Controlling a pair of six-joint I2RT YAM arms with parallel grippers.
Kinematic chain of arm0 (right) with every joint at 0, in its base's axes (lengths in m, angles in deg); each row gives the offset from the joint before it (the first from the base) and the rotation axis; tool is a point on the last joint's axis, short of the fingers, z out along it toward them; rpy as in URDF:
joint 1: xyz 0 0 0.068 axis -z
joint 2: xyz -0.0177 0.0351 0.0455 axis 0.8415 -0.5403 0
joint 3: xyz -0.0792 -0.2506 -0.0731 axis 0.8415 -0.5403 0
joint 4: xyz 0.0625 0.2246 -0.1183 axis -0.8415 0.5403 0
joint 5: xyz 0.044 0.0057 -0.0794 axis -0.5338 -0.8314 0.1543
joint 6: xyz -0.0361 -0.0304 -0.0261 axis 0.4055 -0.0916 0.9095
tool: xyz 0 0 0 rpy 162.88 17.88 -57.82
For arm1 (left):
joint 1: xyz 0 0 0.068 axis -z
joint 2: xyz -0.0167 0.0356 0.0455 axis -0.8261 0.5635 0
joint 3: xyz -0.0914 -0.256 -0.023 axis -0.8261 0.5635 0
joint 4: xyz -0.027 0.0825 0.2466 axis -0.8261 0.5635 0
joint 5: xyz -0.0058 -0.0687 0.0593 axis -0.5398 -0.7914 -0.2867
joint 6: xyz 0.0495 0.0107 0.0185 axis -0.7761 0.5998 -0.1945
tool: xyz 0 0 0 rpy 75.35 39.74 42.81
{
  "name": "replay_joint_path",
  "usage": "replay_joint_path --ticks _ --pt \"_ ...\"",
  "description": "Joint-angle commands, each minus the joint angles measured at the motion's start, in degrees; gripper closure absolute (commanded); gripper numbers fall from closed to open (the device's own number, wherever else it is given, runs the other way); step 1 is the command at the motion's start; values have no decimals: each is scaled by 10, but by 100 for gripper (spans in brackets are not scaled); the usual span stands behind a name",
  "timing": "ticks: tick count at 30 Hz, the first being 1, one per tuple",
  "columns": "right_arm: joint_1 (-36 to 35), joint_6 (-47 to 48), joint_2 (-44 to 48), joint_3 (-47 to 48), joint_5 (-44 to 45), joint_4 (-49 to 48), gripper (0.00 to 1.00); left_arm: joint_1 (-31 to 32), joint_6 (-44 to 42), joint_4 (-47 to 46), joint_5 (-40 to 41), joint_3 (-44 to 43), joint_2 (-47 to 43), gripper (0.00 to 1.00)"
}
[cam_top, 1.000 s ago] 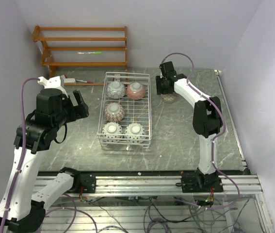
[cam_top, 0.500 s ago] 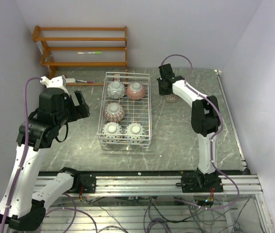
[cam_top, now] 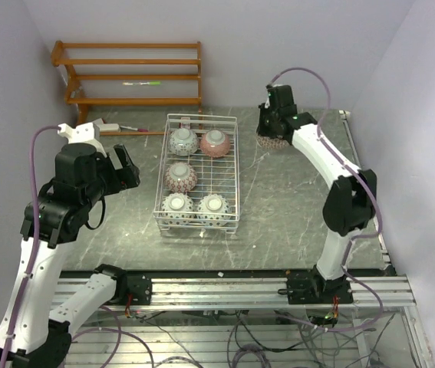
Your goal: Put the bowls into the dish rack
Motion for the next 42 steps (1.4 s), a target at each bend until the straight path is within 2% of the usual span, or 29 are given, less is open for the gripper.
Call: replay_joint_path --ticks 1,5,8,13,16,21,24,33,42 --pt "1 -52 95 6 -93 -35 100 2 -3 -16 -14 -1 -10 0" --pt "-1 -138 152 -28 -258 -108 100 2 -4 -14 -14 -7 -14 0" --pt "-4 -245 189 -101 -387 -232 100 2 -7 -9 -17 -13 -17 0" --pt "-18 -405 217 -224 -457 -445 100 2 -11 -1 -17 -17 -22 0" --pt "-34 -459 204 -268 -468 -522 100 2 -11 2 -19 -19 -22 0" --pt "-47 -579 162 -342 -469 -726 100 2 -9 5 -17 -26 -21 0" --pt "-56 -616 121 -355 -456 -788 100 2 -6 7 -16 -27 -21 0" --pt "-62 -694 41 -394 -405 -901 100 1 6 5 -7 -17 -30 0" --pt "-68 -668 29 -401 -375 -845 100 2 10 7 -1 -13 -31 1"
